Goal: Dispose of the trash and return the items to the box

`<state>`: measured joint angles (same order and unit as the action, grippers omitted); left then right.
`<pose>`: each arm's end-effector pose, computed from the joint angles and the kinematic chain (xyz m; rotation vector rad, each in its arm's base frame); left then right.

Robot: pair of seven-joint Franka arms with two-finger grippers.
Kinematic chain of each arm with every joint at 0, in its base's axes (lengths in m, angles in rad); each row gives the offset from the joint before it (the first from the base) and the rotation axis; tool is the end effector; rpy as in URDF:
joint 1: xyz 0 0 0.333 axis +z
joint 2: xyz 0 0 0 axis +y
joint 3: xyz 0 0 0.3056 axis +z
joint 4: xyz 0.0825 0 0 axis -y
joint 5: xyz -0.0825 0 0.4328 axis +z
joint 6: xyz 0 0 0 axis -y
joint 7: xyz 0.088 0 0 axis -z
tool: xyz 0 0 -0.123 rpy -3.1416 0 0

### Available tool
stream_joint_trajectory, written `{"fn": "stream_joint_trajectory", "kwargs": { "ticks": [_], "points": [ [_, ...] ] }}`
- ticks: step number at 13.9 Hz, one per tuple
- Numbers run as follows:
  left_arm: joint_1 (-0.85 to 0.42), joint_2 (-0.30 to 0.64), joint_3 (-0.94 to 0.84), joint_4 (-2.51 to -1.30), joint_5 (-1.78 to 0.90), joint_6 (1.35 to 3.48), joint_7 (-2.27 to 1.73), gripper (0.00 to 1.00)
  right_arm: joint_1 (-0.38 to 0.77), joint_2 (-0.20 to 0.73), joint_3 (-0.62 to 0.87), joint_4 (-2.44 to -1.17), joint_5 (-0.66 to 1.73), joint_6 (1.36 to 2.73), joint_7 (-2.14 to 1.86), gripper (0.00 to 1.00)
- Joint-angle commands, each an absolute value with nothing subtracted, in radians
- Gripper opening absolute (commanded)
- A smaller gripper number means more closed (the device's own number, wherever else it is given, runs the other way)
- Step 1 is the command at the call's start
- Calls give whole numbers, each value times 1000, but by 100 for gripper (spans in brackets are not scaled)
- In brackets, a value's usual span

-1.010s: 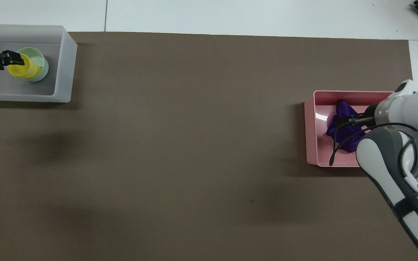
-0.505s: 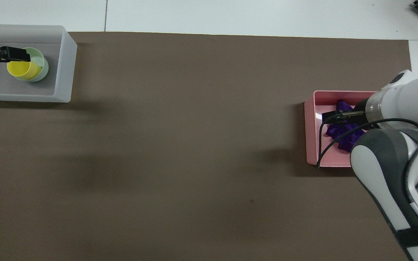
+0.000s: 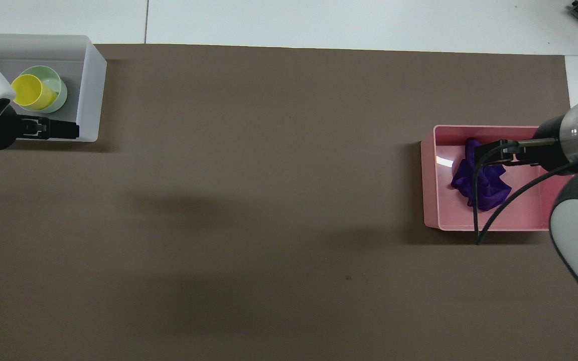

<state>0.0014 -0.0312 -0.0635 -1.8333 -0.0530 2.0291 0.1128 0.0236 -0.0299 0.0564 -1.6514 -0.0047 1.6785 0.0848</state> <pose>0.6251 -0.0430 0.5221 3.0698 -0.2416 0.3527 0.6027 0.0482 0.5836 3.1386 -0.0069 0.0899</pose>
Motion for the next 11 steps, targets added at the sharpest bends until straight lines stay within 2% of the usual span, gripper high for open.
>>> {"fn": "stream_joint_trajectory", "kwargs": {
  "ticks": [1,3,7,11],
  "points": [
    [-28,-89,-51,-1872,0,1948,103,100,14,-9,63,-1560,3,1588,106,100],
    [-15,-81,-51,-1836,0,1913,104,100,5,-12,58,-1539,14,1560,101,100],
    [-12,-19,-43,-1659,-5,1757,109,100,-15,-29,54,-1566,18,1548,63,100],
    [-12,-17,-40,-1637,21,1672,104,100,-44,-29,52,-1554,0,1533,17,100]
  ]
}}
